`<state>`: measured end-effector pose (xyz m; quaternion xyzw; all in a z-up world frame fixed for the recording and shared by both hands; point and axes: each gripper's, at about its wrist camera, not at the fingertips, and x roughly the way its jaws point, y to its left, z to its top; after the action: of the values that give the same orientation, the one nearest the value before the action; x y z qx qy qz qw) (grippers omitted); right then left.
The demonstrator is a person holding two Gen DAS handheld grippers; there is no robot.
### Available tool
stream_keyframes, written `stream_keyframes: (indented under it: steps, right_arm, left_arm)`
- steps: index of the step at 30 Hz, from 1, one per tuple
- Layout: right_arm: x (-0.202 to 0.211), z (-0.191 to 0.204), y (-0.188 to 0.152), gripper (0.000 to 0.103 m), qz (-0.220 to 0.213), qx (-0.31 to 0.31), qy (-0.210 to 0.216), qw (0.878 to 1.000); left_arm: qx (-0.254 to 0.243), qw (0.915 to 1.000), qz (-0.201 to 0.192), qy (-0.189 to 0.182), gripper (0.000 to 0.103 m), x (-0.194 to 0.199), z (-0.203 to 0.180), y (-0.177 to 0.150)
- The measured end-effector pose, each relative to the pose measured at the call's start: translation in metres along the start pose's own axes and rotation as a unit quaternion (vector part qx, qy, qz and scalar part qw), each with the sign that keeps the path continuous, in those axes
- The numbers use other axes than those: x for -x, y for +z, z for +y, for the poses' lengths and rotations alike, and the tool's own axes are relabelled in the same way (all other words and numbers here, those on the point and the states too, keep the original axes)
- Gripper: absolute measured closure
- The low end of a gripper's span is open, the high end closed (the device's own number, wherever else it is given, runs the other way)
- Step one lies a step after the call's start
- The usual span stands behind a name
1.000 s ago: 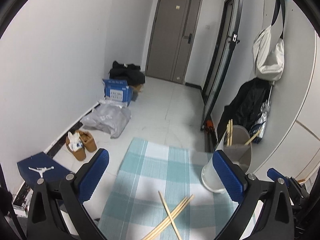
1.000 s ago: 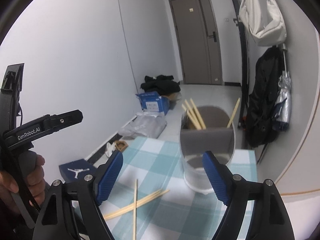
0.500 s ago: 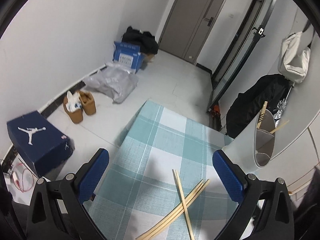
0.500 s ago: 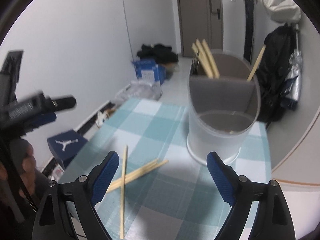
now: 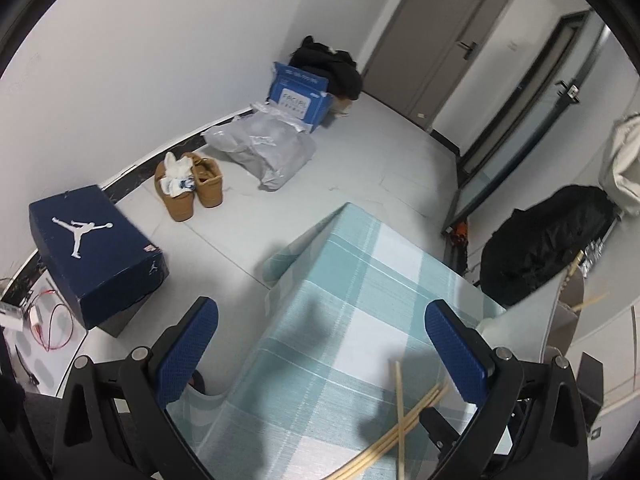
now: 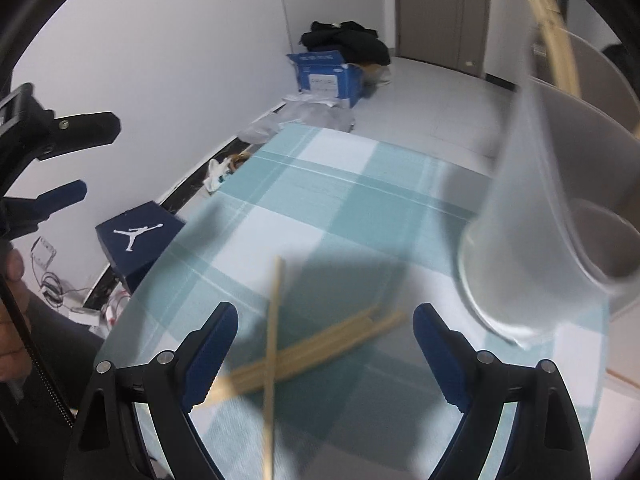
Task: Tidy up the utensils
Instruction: 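Lower both grippers toward the remaining chopsticks and close the right gripper on one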
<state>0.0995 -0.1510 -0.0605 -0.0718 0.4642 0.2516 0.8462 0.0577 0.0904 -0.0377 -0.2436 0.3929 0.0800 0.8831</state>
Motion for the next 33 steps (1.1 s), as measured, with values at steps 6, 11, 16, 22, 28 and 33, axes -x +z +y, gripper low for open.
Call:
stream_keyframes:
  steps: [6,11,16,22,28,33]
  right_arm:
    - [-0.029,0.015,0.018,0.033,0.028,0.006,0.021,0.999]
    - [-0.043,0.027,0.022,0.058,0.048,0.025,0.024,0.998]
    - [-0.049,0.030,0.022,0.095,0.061,0.029,0.025,0.997]
    - [-0.035,0.025,0.020,0.102,0.048,0.027,0.037,0.998]
    - [-0.015,0.015,0.016,0.103,0.031,0.012,0.039,0.999]
    - [0.002,0.004,0.012,0.102,0.014,-0.008,0.043,0.999]
  left_arm:
    - [0.016,0.9998,0.000,0.006,0.002,0.001,0.008,0.001]
    - [0.018,0.9998,-0.002,-0.002,0.002,0.001,0.014,0.004]
    - [0.000,1.0000,-0.008,-0.004,0.002,0.003,0.012,0.004]
    - [-0.013,0.9998,-0.012,0.000,0.002,0.002,0.009,0.004]
    - [-0.028,0.9996,-0.008,0.004,0.002,0.001,0.002,0.000]
    - [-0.036,0.9993,-0.002,0.010,0.002,-0.001,-0.002,-0.006]
